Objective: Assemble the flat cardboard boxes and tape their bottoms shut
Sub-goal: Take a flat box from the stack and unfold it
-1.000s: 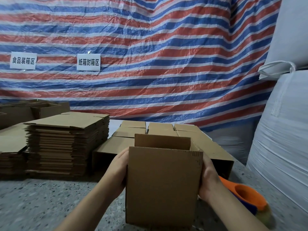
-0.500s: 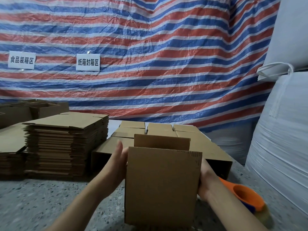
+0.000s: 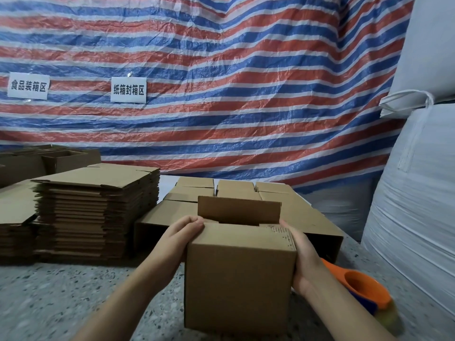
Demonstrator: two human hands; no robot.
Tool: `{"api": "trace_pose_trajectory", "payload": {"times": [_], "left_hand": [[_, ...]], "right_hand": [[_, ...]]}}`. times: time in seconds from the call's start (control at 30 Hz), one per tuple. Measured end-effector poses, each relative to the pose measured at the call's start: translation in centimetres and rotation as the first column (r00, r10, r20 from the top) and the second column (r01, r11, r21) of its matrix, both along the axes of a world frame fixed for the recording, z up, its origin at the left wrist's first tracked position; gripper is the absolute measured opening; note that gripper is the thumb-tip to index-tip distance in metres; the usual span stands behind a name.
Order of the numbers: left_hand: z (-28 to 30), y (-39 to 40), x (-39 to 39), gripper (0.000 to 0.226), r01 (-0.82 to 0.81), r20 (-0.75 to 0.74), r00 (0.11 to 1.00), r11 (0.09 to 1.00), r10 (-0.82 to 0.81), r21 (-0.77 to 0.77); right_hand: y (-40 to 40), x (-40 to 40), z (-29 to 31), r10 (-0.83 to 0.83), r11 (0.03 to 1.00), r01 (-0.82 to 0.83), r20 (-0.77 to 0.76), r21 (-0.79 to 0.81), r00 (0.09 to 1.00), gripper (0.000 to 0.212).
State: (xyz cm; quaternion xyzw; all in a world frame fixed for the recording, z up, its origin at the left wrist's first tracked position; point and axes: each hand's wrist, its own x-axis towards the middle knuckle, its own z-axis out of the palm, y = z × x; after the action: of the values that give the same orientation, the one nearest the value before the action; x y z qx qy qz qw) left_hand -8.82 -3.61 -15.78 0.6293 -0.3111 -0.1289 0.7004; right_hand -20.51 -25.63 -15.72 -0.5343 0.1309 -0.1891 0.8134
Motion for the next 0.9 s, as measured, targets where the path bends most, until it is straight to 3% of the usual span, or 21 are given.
{"api": "trace_pose_trajectory", "payload": {"times": [0.1, 0.23, 0.33, 0.43, 0.6, 0.67, 0.77, 0.9], "left_hand": [[-0.2, -0.4, 0.0, 0.019, -0.053, 0.002, 0.999, 0.999, 0.053, -0.004], [0.0, -0.5, -0.4, 0.020, -0.088, -0.008, 0.996, 0.996, 0.088, -0.005], [0.0, -0.6, -0.5, 0.022, -0.115, -0.026, 0.993, 0.993, 0.115, -0.004], [-0.1, -0.8, -0.6, 0.020, -0.134, -0.036, 0.991, 0.989, 0.132, -0.058], [0.9, -0.3, 0.1, 0.061, -0.058, 0.125, 0.990, 0.995, 0.067, -0.079], [1.1, -0.2, 0.3, 0.067, -0.044, 0.171, 0.984, 0.997, 0.053, -0.059], [0.9, 0.1, 0.1, 0.065, -0.103, 0.185, 0.976, 0.993, 0.113, -0.062], [0.4, 0.0, -0.3, 0.040, -0.173, 0.186, 0.966, 0.983, 0.181, -0.057]], "right_hand": [[-0.3, -0.1, -0.2, 0.021, 1.000, -0.021, 0.053, 0.005, 0.998, 0.066], [-0.6, -0.7, -0.5, 0.112, 0.992, -0.106, 0.097, -0.070, 0.989, 0.041], [-0.8, -0.7, -0.4, 0.140, 0.983, -0.129, 0.084, -0.129, 0.987, 0.039], [-1.0, -0.6, 0.1, 0.151, 0.975, -0.133, 0.089, -0.179, 0.985, 0.051], [-2.3, -0.5, 0.6, 0.173, 0.938, -0.132, 0.102, -0.322, 0.980, 0.083], [-2.6, -0.3, 0.7, 0.233, 0.913, -0.169, 0.134, -0.372, 0.963, 0.070], [-2.6, -0.2, 0.4, 0.233, 0.933, -0.172, 0.166, -0.316, 0.958, 0.048], [-2.5, 0.2, -0.6, 0.127, 0.971, -0.089, 0.164, -0.220, 0.978, 0.016]]}}
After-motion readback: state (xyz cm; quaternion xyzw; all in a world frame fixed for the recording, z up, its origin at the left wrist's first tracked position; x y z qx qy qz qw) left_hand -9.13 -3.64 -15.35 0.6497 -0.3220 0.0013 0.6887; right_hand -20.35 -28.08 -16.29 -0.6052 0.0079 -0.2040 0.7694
